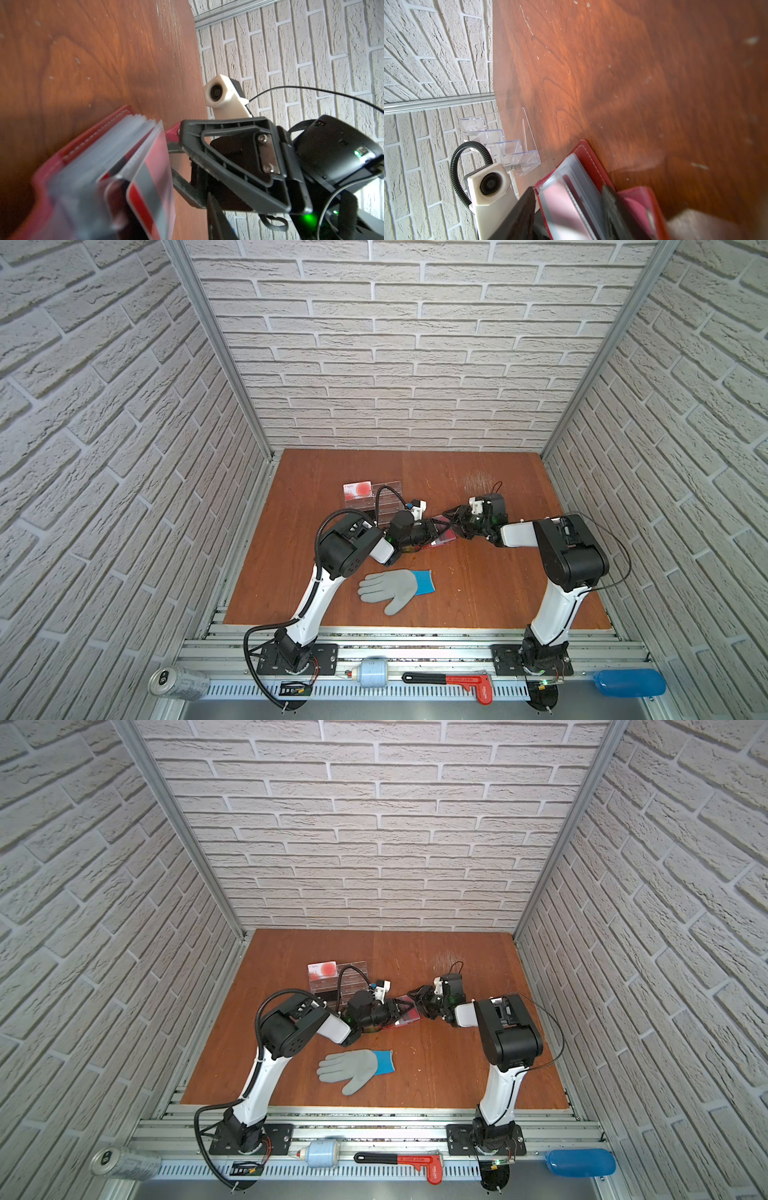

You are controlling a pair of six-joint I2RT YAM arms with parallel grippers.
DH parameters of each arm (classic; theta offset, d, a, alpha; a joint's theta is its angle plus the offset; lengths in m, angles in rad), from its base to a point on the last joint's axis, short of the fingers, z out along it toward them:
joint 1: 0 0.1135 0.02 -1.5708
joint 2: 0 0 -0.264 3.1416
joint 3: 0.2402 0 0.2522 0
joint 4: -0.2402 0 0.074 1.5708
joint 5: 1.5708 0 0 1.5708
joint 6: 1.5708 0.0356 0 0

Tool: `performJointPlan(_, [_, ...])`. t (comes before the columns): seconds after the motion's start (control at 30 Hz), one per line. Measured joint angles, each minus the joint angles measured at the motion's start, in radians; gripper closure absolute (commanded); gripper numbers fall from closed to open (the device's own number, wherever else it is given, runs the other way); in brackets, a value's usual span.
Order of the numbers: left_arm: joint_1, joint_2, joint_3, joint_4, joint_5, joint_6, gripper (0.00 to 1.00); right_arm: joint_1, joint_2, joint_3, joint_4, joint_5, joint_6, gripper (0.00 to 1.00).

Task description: Take the credit cards out of the card holder

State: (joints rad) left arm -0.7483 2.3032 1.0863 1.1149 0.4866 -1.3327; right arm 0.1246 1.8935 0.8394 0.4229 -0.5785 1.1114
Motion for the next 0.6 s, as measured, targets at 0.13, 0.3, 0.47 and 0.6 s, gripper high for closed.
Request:
performJointPlan(0.13, [0.001, 0.000, -0.011, 0.020, 0.001, -0.006, 0.67, -0.001, 0.002, 0.000, 0.002, -0.011, 0.000, 0.46])
performJointPlan(0.3, [0.002, 0.000, -0.020, 0.037, 0.005, -0.007, 0.67, -0.010, 0.009, -0.008, 0.022, -0.030, 0.000, 0.46])
performJointPlan(0.47, [0.003, 0.000, -0.035, 0.066, 0.013, -0.016, 0.67, -0.014, 0.013, -0.010, 0.029, -0.050, 0.000, 0.46])
performJointPlan(0.6, [0.008, 0.000, -0.049, 0.090, 0.023, -0.030, 0.67, -0.015, 0.016, -0.010, 0.029, -0.060, 0.000, 0.46])
